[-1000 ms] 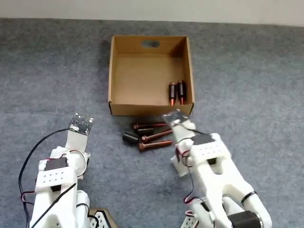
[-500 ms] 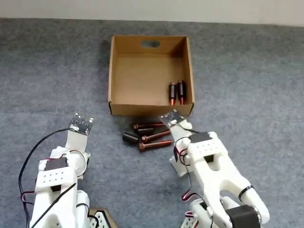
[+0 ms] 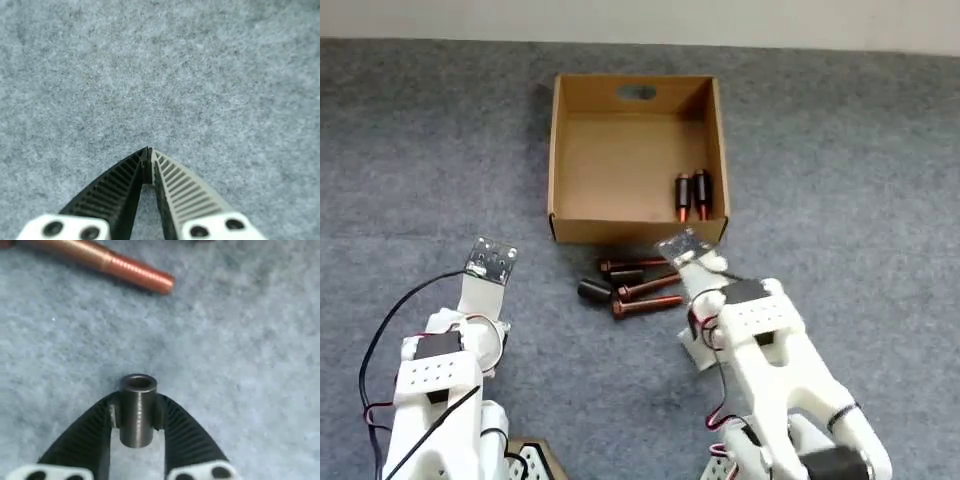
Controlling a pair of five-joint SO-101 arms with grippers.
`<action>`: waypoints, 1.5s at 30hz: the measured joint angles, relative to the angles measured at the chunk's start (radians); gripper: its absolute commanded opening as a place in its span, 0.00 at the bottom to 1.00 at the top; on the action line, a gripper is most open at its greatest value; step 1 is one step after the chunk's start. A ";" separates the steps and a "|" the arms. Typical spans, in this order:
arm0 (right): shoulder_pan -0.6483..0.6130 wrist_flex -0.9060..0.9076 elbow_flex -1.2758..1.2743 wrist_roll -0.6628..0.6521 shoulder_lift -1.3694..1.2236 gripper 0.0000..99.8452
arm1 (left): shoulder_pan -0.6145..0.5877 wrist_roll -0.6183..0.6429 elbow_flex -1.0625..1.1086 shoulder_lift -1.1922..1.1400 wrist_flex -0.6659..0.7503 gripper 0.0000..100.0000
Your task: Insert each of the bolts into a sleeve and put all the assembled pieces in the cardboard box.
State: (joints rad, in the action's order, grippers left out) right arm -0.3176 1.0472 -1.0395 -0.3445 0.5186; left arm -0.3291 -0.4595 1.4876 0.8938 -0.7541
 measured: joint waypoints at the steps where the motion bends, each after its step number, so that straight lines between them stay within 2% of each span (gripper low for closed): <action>1: 0.017 0.028 0.028 0.000 0.049 0.00 | 0.000 0.000 0.000 0.000 0.000 0.01; 4: 0.068 0.078 0.081 0.002 0.236 0.00 | 0.000 0.000 0.000 0.000 0.000 0.01; 7: 0.081 0.078 0.063 0.078 0.433 0.00 | 0.000 0.000 0.000 0.000 0.000 0.01; 11: 0.091 0.009 -0.074 0.222 0.666 0.00 | 0.000 0.000 0.000 0.000 0.000 0.01; 16: 0.091 -0.094 -0.287 0.288 0.872 0.00 | 0.000 0.000 -0.026 0.000 -0.017 0.01; 19: 0.091 -0.098 -0.338 0.296 0.954 0.00 | 0.000 0.002 -0.158 -0.002 -0.140 0.02; 22: 0.097 -0.101 -0.350 0.298 1.002 0.00 | 0.017 0.018 -0.371 -0.002 -0.354 0.12; 26: 0.155 -0.101 -0.350 0.302 1.019 0.00 | 0.137 0.146 -0.654 -0.002 -0.654 0.23; 28: 0.207 -0.101 -0.350 0.336 1.019 0.00 | 0.215 0.230 -0.727 -0.002 -0.710 0.23; 33: 0.315 -0.101 -0.350 0.388 1.019 0.01 | 0.425 0.446 -0.752 -0.002 -0.697 0.23; 37: 0.361 -0.106 -0.350 0.391 1.019 0.01 | 0.586 0.552 -0.749 -0.002 -0.632 0.23; 41: 0.388 -0.106 -0.350 0.411 1.019 0.01 | 0.635 0.612 -0.727 -0.046 -0.517 0.23; 45: 0.388 -0.106 -0.350 0.417 1.019 0.01 | 0.644 0.620 -0.729 -0.219 -0.450 0.23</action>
State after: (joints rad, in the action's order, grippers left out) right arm 0.0706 0.9413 -1.3894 0.0729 1.5374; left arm 0.3153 0.1603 0.7587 0.6743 -1.2037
